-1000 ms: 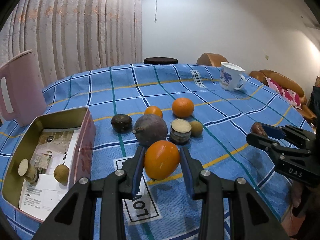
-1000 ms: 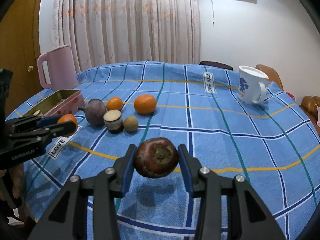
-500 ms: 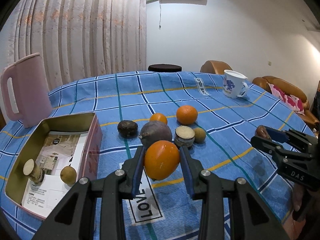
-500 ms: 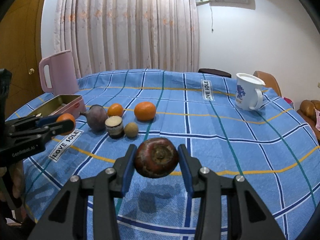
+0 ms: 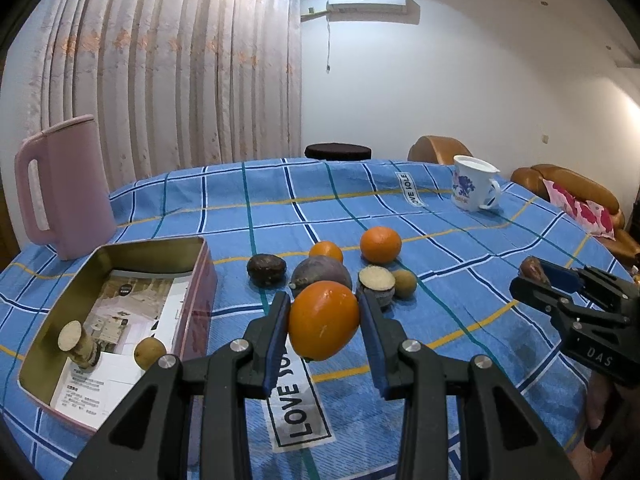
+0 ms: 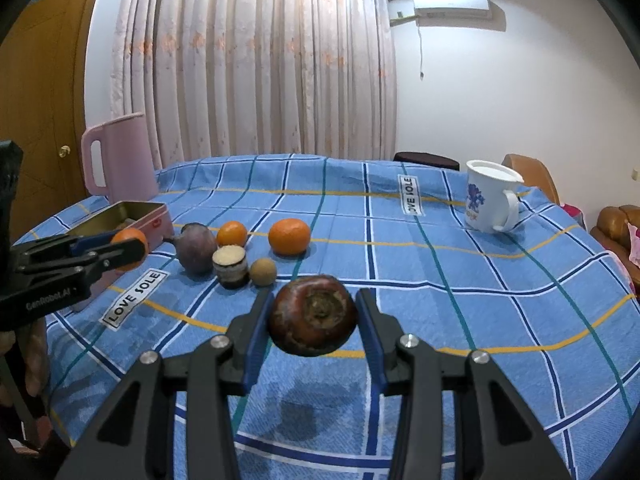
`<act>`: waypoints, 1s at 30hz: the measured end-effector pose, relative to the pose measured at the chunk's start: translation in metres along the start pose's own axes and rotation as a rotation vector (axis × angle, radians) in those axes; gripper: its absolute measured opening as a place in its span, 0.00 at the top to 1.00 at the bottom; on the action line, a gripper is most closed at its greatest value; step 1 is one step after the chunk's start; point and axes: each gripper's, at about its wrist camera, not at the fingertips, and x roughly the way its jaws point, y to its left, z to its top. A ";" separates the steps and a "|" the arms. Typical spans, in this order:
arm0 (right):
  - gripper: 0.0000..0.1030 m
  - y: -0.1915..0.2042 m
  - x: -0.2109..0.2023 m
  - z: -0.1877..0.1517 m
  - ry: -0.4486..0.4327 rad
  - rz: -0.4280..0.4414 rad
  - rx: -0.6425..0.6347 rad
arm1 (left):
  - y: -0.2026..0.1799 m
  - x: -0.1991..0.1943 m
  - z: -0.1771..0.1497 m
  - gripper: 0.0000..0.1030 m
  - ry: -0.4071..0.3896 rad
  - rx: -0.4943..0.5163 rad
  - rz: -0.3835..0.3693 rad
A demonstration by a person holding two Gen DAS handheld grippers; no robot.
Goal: Organize fruits
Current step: 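Carry the orange in the left tool over the tin while the right tool carries the brown fruit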
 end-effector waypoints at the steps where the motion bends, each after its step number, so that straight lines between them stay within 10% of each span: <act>1: 0.57 0.000 -0.001 0.000 -0.004 0.000 -0.001 | 0.000 -0.001 0.000 0.64 -0.005 0.001 0.002; 30: 0.56 0.036 0.005 0.029 -0.014 0.058 -0.086 | 0.022 -0.024 0.015 0.64 -0.086 0.016 0.116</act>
